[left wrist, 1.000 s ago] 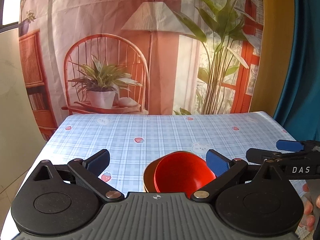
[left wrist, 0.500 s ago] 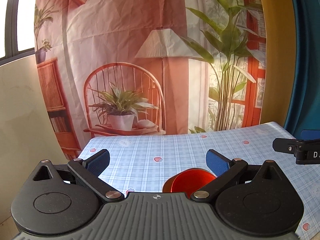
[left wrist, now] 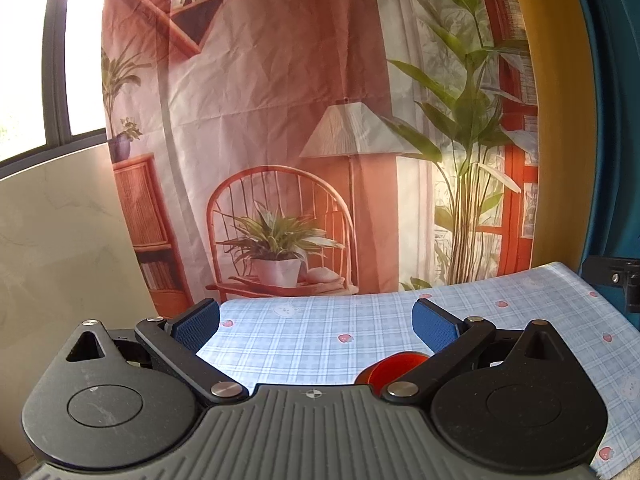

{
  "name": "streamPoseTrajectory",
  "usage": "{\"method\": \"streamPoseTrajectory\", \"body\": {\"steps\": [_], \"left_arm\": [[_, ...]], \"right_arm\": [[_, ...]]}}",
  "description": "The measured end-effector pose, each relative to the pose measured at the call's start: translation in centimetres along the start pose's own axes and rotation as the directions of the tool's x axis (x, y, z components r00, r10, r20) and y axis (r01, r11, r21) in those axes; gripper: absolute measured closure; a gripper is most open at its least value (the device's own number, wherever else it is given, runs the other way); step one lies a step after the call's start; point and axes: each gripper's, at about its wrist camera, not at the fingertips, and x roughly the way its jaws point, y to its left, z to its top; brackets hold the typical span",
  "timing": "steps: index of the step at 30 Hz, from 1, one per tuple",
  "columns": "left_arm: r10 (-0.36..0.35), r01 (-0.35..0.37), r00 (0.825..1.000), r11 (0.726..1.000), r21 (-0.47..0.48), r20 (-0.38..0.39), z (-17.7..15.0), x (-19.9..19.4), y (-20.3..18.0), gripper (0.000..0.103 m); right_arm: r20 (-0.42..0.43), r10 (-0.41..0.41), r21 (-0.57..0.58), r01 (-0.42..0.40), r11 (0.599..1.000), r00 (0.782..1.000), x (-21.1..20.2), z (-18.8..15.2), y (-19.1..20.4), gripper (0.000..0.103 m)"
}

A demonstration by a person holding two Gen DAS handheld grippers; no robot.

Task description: Organize plates and bowls

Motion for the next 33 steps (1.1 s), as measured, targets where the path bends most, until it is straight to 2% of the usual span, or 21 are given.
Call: {"method": "streamPoseTrajectory", "body": {"steps": [12,33], "left_arm": [[0.001,0.000,1.000,0.999,-0.050,0.025,-0.6,-3.6,0.9,0.000],[-0.026,0.025,1.000,0.998,-0.061,-0.004,-1.3,-3.1,1.0,0.000]], "right_arm": [[0.008,-0.005,0.030,0.005,1.000,1.000,-4.0,-0.1,0.1,0.000],[-0.002,-0.004,0.071,0.004,0.997,1.000,-4.2,-0.6,-0.7,0.000]]}}
